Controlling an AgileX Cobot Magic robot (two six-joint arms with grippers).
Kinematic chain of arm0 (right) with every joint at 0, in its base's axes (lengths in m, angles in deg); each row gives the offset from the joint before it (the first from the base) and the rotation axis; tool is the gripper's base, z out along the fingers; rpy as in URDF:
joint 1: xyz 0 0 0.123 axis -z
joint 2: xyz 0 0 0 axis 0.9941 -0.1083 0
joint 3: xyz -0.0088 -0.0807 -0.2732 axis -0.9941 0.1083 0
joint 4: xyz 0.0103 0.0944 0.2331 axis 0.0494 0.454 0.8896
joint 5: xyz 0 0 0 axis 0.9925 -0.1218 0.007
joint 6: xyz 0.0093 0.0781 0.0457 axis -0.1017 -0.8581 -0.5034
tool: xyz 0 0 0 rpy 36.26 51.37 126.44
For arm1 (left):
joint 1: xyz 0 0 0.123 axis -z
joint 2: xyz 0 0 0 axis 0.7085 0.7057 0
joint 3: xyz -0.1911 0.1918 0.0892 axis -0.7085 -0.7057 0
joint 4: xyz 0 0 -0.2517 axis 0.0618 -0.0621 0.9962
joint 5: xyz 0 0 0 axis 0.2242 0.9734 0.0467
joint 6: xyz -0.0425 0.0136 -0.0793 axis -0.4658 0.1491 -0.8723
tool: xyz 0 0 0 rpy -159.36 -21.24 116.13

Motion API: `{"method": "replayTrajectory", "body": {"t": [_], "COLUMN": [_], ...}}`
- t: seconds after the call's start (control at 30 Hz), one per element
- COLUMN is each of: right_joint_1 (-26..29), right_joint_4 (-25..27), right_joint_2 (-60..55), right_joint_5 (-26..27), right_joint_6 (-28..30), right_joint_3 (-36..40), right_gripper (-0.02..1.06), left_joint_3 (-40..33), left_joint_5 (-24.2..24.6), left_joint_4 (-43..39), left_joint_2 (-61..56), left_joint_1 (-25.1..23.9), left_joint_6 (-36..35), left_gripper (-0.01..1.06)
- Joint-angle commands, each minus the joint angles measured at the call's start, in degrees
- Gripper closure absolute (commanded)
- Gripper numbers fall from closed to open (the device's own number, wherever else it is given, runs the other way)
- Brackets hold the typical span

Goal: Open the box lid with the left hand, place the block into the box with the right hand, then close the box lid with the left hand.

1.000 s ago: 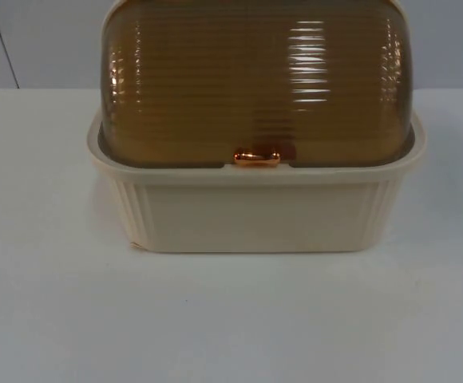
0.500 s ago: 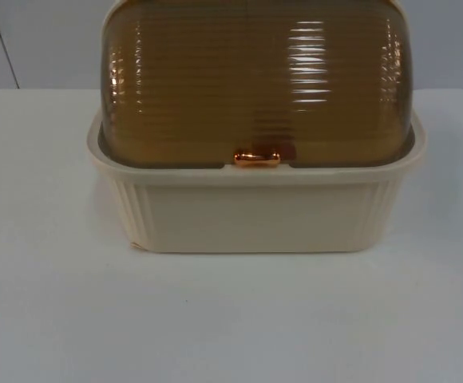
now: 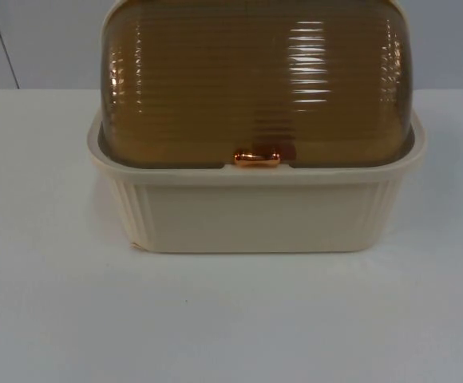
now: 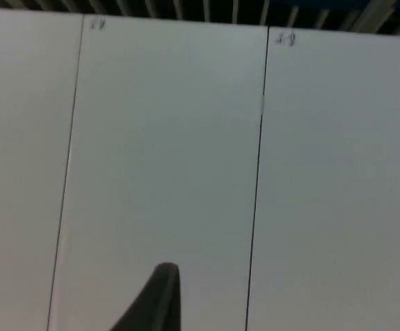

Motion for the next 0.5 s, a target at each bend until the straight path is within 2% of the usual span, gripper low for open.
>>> {"method": "replayTrajectory", "body": {"t": [0.0,0.1,0.27,0.37,0.43,0.47], "right_joint_1": [-0.09,-0.09,-0.24,-0.24,-0.24,-0.24], "right_joint_4": [-0.09,-0.23,-0.01,0.11,0.24,0.37], "right_joint_2": [0.37,0.37,0.37,0.37,0.37,0.37], "right_joint_5": [-1.80,-4.57,-7.97,-8.13,-8.21,-8.27], "right_joint_6": [-0.27,-0.27,-0.27,-0.27,-0.27,-0.27], "right_joint_3": [-0.04,-0.04,0.08,0.08,0.08,0.08], "right_gripper": [-0.01,-0.01,-0.01,-0.01,-0.01,-0.01], "left_joint_3": [-0.24,-0.29,-0.88,-1.33,-1.33,-1.33], "left_joint_5": [1.77,6.40,8.08,9.92,15.01,15.89], "left_joint_4": [0.12,-1.75,-2.08,-2.55,-2.76,-2.61], "left_joint_2": [-1.28,-2.63,-3.05,-3.05,-3.05,-3.05], "left_joint_1": [0.97,1.82,3.60,4.65,5.30,5.30], "left_joint_6": [-0.98,-1.14,-1.67,-3.07,-4.14,-4.14], "left_gripper": [0.00,0.00,0.00,0.00,0.00,0.00]}}
